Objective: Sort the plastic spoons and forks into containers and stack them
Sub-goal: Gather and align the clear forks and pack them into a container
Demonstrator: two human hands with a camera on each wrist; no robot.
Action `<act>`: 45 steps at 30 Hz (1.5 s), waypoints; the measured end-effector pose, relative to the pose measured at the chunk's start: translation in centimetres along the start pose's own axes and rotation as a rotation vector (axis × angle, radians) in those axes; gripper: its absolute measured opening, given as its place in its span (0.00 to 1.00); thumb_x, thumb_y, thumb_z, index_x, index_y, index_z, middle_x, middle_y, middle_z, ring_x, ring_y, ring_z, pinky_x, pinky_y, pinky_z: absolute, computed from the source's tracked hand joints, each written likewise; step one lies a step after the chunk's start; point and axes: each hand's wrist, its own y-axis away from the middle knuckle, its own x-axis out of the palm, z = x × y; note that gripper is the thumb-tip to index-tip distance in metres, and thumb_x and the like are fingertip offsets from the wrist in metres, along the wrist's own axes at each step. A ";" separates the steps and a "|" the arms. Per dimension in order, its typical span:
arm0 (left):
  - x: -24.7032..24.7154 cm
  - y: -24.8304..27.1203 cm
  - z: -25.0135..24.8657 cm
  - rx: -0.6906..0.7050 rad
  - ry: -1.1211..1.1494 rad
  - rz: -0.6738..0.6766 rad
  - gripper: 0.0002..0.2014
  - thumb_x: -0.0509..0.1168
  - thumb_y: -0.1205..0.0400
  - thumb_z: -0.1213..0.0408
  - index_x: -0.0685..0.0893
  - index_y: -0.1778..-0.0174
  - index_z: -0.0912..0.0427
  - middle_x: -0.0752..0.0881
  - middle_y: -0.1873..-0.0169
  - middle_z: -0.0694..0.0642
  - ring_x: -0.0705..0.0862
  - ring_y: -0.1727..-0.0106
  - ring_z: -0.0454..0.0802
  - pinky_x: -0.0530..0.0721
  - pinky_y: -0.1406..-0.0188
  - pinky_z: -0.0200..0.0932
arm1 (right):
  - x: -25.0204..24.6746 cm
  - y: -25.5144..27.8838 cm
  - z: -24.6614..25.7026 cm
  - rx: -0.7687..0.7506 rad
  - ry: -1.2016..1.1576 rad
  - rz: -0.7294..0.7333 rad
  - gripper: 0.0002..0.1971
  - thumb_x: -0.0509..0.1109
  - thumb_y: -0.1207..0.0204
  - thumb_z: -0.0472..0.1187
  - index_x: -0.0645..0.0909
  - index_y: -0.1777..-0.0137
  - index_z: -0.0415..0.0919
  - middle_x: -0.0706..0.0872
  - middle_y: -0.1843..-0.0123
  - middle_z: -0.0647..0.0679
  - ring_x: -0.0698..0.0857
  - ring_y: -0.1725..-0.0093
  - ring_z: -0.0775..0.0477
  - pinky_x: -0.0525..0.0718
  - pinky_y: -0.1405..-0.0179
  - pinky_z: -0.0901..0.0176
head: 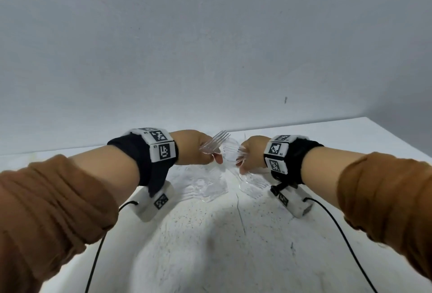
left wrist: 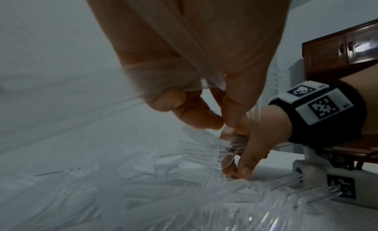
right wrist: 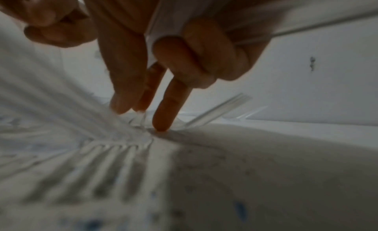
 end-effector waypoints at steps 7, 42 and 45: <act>1.0 -1.4 -0.8 0.069 -0.065 0.077 0.13 0.63 0.18 0.55 0.82 0.39 0.36 0.84 0.42 0.35 0.80 0.44 0.36 0.71 0.47 0.29 | -0.2 0.5 -0.8 0.032 -0.053 0.055 0.08 0.75 0.30 0.41 0.79 0.56 0.45 0.77 0.73 0.55 0.74 0.77 0.58 0.71 0.79 0.69; -0.3 -2.4 -3.0 0.020 0.476 -0.299 0.05 0.63 0.19 0.54 0.79 0.61 0.43 0.87 0.49 0.49 0.81 0.56 0.44 0.75 0.57 0.38 | -2.7 6.3 -3.8 0.120 -1.220 -0.474 0.14 0.61 0.26 0.27 0.83 0.64 0.43 0.78 0.76 0.49 0.70 0.85 0.56 0.69 0.84 0.71; -0.5 -1.4 -2.6 0.020 0.577 -0.329 0.05 0.63 0.19 0.56 0.80 0.61 0.44 0.86 0.51 0.43 0.80 0.59 0.39 0.74 0.57 0.38 | -2.3 5.6 -2.7 0.068 -1.285 -0.470 0.12 0.60 0.25 0.26 0.84 0.59 0.39 0.76 0.78 0.49 0.68 0.84 0.54 0.63 0.85 0.69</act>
